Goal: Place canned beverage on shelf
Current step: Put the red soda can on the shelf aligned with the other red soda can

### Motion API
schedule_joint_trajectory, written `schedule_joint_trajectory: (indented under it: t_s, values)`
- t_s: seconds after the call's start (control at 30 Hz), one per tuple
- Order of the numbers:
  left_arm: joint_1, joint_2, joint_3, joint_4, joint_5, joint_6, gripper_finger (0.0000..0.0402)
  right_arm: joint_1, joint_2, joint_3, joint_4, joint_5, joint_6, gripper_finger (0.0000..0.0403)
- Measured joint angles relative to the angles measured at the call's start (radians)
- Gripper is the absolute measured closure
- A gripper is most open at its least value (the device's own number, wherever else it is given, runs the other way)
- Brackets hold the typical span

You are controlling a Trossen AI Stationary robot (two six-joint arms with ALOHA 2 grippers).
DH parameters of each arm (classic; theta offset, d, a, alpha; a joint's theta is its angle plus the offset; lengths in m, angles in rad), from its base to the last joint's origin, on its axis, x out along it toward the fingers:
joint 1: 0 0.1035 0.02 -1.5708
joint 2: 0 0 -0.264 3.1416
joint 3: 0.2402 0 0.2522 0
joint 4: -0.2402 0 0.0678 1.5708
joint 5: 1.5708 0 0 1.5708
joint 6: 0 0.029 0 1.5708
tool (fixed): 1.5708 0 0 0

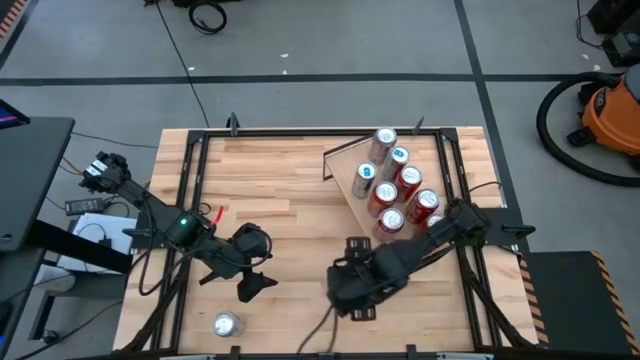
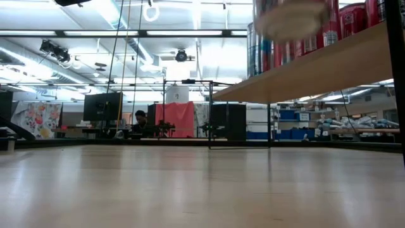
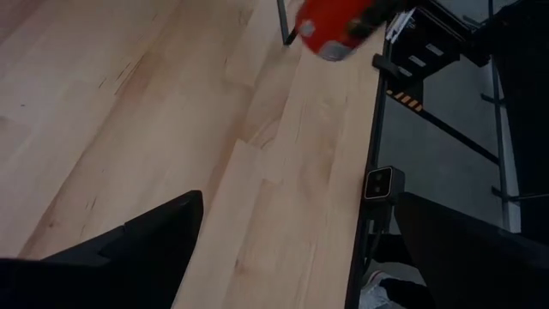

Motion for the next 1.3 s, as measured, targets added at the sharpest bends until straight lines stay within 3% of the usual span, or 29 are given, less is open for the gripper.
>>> schedule_joint_trajectory:
  t_s: [0.2, 0.4, 0.9, 1.3]
  values:
    - [0.0, 0.0, 0.0, 0.0, 0.0, 0.002, 0.0006, 0.036, -0.08, -0.018, 0.006, 0.006, 0.071, 0.0075]
    - [0.0, 0.0, 0.0, 0.001, -0.002, 0.014, 0.0006, 0.037, -0.185, -0.101, 0.007, 0.093, 0.145, 0.0075]
    - [0.0, 0.0, 0.0, 0.001, -0.002, 0.013, 0.0006, 0.066, -0.492, -0.511, 0.005, 0.089, 0.327, 0.0075]
    - [0.003, 0.0, 0.0, 0.001, -0.01, 0.01, 0.0006, 0.09, -0.532, -0.654, 0.01, 0.077, 0.381, 0.0072]
